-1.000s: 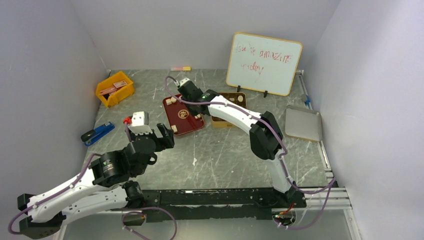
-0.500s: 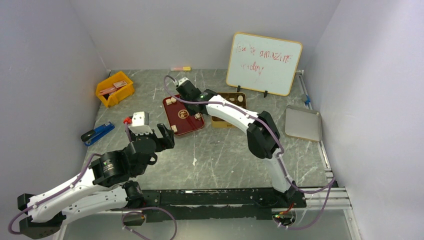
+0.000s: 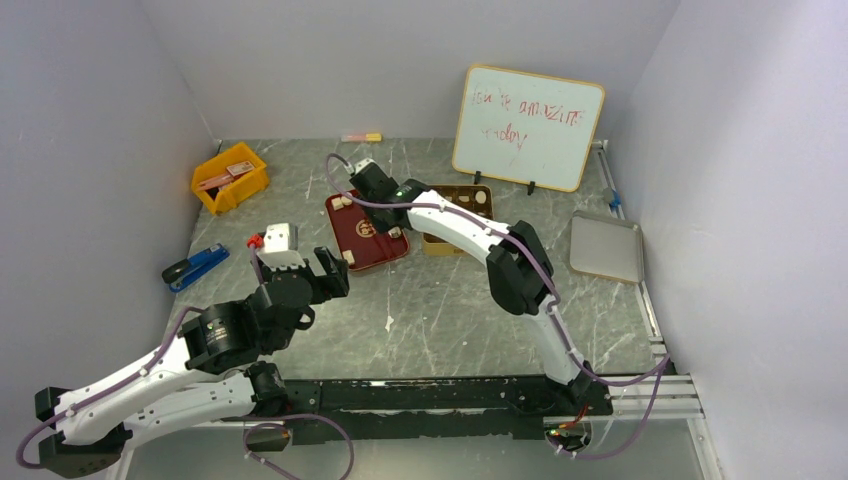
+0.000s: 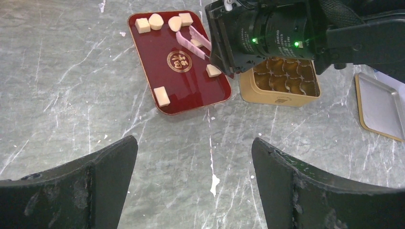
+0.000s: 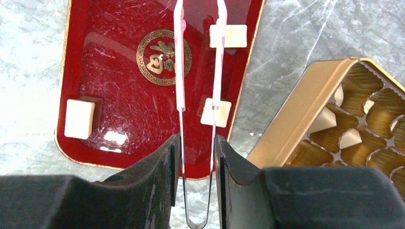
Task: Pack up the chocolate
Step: Pick up the fake chocolate from the plate.
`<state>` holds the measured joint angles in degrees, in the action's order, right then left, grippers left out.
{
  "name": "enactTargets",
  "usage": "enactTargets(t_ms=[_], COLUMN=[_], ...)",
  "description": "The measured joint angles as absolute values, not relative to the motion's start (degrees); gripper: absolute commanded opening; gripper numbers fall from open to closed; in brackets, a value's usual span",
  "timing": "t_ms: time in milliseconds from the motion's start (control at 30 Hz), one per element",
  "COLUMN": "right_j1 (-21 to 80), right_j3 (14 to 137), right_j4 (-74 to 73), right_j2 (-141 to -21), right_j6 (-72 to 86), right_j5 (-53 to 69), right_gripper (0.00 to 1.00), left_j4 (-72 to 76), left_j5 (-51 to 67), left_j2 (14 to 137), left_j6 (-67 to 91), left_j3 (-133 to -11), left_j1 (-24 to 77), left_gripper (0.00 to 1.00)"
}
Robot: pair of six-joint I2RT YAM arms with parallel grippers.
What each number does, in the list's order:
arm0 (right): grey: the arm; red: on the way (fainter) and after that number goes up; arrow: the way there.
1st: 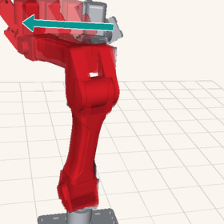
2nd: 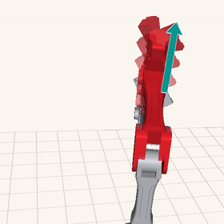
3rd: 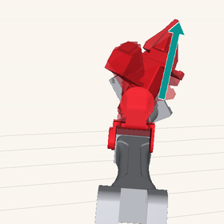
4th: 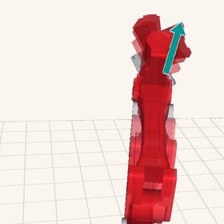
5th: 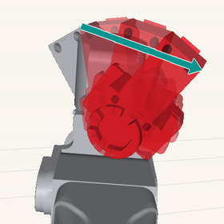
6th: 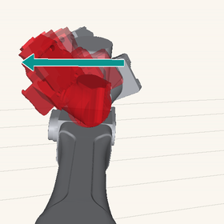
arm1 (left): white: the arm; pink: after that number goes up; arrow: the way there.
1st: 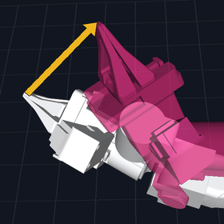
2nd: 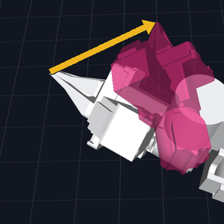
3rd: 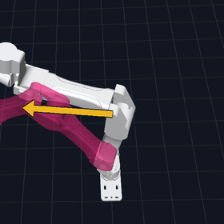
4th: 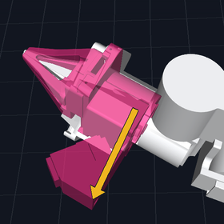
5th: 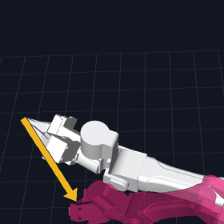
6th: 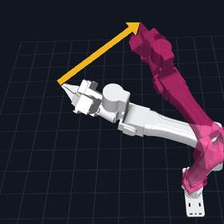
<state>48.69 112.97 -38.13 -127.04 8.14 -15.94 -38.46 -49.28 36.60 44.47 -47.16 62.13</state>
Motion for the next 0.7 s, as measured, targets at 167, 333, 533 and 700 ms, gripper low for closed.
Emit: enactTargets(t_ms=[167,333,533,700], right_j1=[48.69,48.6,48.25,47.94], right_j3=[115.28,116.49,118.37,120.62], right_j4=[-38.63,-39.18,-39.44,-39.86], right_j2=[-129.58,-131.39,-133.6,-135.2], right_j6=[8.12,8.14,8.38,8.71], right_j5=[-15.84,-15.49,-14.87,-14.59], right_gripper=[0.35,0.35,0.35,0.35], left_j4=[-38.46,-38.44,-38.41,-38.39], left_j5=[-49.3,-49.3,-49.32,-49.32], left_j2=[36.6,36.6,36.58,36.6], left_j6=[44.47,44.45,44.42,44.21], left_j3=[-47.16,-47.16,-47.16,-47.16], left_j1=[62.13,62.13,62.13,62.13], left_gripper=[0.94,0.94,0.94,0.94])
